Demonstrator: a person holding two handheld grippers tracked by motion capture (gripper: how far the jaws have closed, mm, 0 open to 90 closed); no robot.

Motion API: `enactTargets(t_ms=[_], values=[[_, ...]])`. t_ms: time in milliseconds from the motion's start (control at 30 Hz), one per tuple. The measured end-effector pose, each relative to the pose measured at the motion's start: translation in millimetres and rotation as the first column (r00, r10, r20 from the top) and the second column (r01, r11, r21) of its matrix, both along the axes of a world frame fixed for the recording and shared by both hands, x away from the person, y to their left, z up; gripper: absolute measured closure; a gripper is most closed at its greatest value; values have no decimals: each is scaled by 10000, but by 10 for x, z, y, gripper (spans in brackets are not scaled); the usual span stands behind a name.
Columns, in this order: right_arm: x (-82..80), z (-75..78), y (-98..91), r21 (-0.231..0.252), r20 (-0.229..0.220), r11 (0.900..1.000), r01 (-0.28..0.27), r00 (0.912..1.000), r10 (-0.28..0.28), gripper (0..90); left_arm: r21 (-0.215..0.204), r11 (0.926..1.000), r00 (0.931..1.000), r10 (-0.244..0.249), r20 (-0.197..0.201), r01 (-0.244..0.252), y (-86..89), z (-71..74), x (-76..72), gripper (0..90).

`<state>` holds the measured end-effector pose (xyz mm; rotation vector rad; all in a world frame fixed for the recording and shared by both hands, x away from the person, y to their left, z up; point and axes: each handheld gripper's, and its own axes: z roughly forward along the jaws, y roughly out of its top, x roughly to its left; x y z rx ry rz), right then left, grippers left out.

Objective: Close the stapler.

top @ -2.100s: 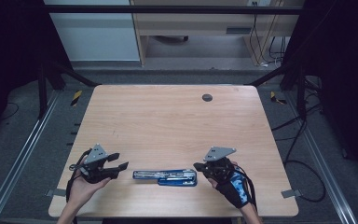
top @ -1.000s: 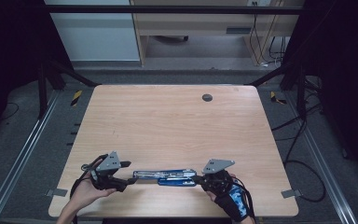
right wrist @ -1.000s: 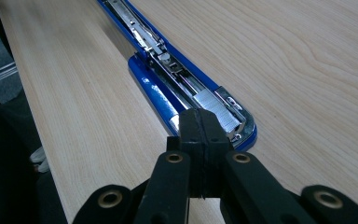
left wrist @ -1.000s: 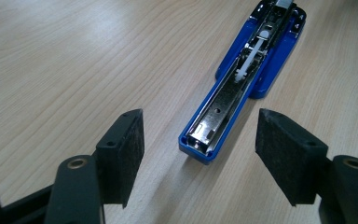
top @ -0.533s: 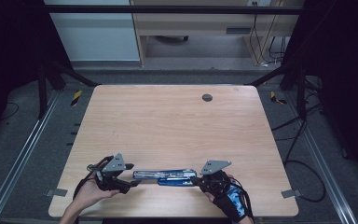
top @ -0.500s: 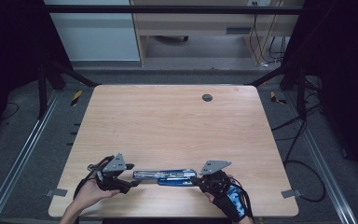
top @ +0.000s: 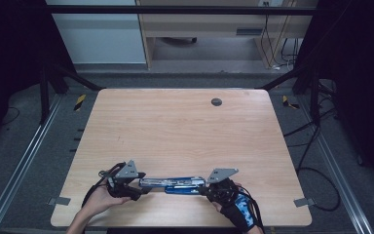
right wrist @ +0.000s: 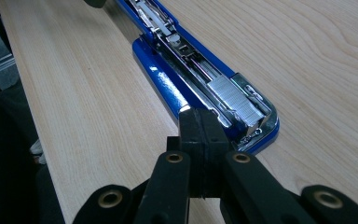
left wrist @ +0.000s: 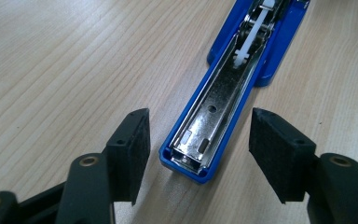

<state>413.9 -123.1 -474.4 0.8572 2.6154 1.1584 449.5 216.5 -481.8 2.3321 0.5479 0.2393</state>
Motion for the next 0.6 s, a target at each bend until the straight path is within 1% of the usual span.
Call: enactTargets(t_ms=[33, 100, 233, 300, 333, 367, 400, 600], values=[[1, -4, 4, 25, -11, 10000, -13, 10000, 13, 900, -56, 10000, 10000, 6, -64, -6, -11, -10, 2, 407], [3, -11, 13, -23, -40, 10000, 26, 10000, -26, 900, 18, 10000, 9999, -74, -82, 74, -16, -14, 8, 420], [13, -29, 21, -73, -68, 9999, 90, 9999, -91, 900, 71, 10000, 9999, -61, -92, 61, -14, -18, 16, 439], [21, -38, 22, -174, -62, 9998, 103, 9999, -104, 900, 16, 10000, 9999, -46, -120, 46, -10, -16, 21, 449], [24, -42, 24, -174, -77, 9997, 144, 9999, -145, 900, -99, 10000, 9999, 9, -153, -10, -13, -19, 19, 454], [29, -45, 25, -177, -64, 9997, 163, 9998, -164, 900, -118, 9999, 9999, -11, -160, 9, -12, -18, 20, 458], [35, -49, 26, -173, -36, 9997, 190, 9998, -191, 900, -38, 10000, 9998, -79, -159, 78, -8, -14, 24, 463], [60, -68, 12, -288, -9, 9992, 267, 9996, -268, 900, 25, 9999, 9998, -145, -167, 146, -25, -23, 21, 492]])
